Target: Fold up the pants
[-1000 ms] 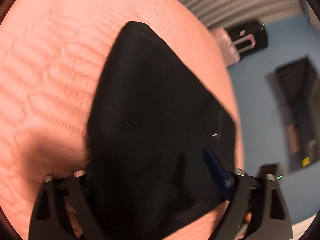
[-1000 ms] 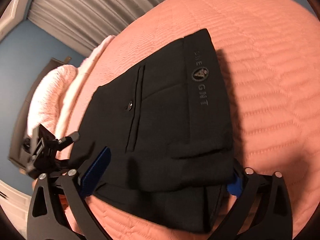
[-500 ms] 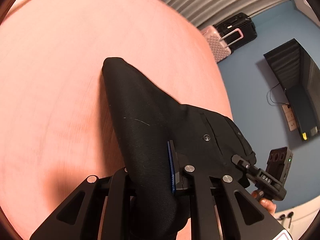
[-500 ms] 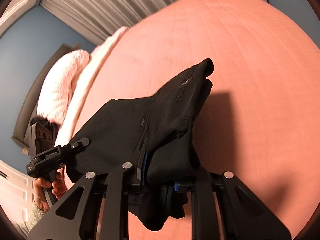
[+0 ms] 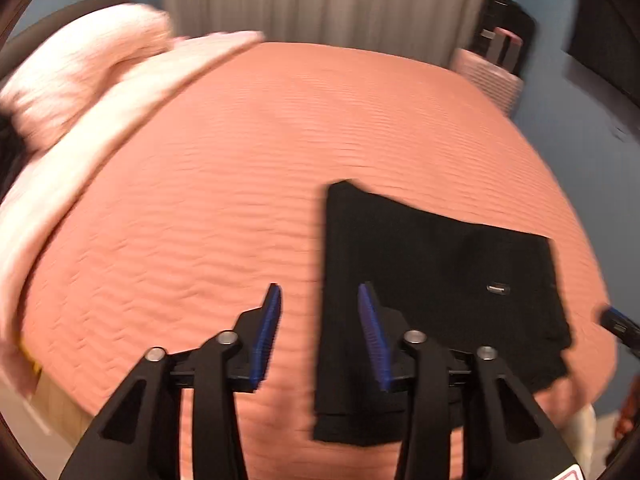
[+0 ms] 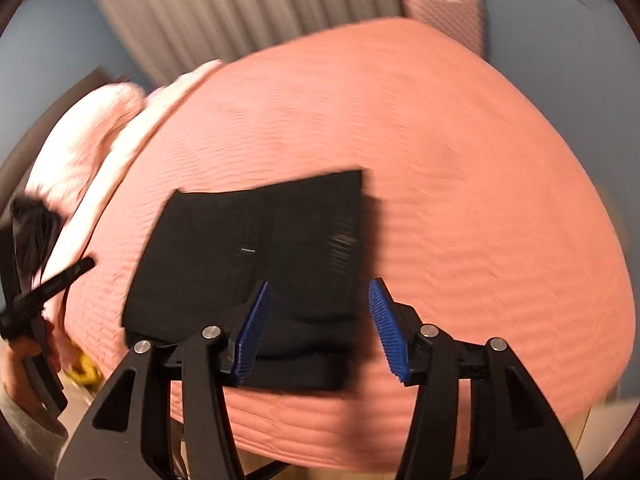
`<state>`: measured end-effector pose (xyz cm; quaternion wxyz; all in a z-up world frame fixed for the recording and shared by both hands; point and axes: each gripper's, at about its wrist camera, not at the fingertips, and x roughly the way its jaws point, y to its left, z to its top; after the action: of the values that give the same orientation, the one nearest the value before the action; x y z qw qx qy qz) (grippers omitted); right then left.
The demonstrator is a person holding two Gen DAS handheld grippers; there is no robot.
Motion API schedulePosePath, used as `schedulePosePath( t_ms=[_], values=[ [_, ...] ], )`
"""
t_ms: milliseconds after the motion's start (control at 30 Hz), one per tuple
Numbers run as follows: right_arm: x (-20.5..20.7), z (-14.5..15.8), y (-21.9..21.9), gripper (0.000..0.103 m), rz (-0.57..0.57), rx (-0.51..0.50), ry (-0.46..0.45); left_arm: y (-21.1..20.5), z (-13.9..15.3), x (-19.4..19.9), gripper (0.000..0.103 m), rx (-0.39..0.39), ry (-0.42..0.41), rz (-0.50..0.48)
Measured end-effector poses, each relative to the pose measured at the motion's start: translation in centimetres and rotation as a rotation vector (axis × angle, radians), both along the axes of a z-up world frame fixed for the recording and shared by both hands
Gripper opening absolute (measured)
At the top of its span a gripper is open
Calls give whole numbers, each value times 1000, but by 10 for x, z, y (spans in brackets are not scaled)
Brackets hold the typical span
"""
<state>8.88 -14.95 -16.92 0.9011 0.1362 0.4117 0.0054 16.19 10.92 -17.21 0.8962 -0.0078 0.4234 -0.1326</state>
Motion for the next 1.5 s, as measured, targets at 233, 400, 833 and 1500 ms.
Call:
schedulePosePath(
  t_ms=[233, 400, 833, 1500],
  values=[
    [51, -35, 41, 49, 76, -110, 42, -72, -73, 9, 45, 116, 155, -139],
    [48, -58, 13, 35, 17, -161, 143, -53, -84, 2, 47, 180, 126, -149],
    [130, -62, -32, 17, -44, -120, 169, -84, -73, 107, 63, 219, 113, -109],
    [-10, -67, -19, 34, -59, -222, 144, -40, -92, -6, 70, 243, 103, -74]
  ],
)
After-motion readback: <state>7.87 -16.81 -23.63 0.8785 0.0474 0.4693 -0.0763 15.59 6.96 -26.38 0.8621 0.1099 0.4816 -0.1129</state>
